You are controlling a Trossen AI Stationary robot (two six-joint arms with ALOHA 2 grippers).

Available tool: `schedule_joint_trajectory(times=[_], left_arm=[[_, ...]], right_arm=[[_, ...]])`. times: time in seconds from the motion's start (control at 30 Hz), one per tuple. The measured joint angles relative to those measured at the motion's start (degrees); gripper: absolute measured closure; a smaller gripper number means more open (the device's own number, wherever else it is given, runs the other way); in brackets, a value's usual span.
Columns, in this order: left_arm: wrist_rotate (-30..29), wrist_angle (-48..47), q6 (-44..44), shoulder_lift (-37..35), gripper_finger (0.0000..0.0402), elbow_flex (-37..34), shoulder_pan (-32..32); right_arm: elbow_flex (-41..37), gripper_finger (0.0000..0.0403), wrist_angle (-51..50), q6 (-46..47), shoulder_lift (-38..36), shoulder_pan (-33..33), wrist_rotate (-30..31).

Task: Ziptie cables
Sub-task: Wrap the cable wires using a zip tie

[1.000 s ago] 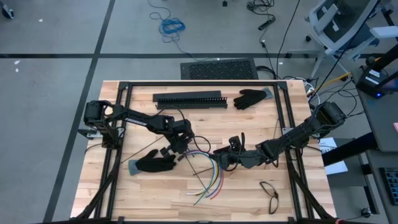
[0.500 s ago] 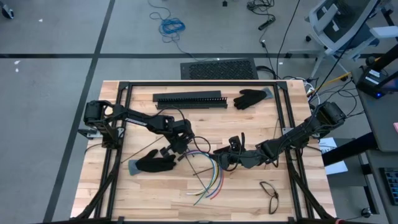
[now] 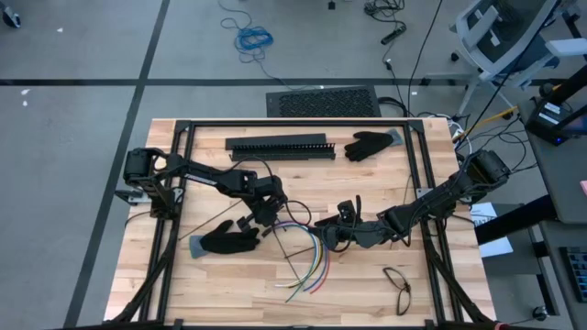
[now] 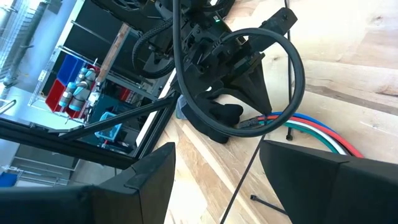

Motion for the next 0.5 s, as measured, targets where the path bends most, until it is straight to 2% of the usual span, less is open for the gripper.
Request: schedule_joint_trajectory(times=[0.2,0.5], left_arm=[[-0.3,0.1,-0.2,0.0,0.0391,0.0,0.0],[-2.6,0.0,-6.0,0.0,0.0391,0.0,0.2]], right_arm=[[0.0,0.0172,0.0,-0.3,0.0,0.0,0.0],[0.0,0.0172,0.0,-0.5,0.0,0.0,0.0]])
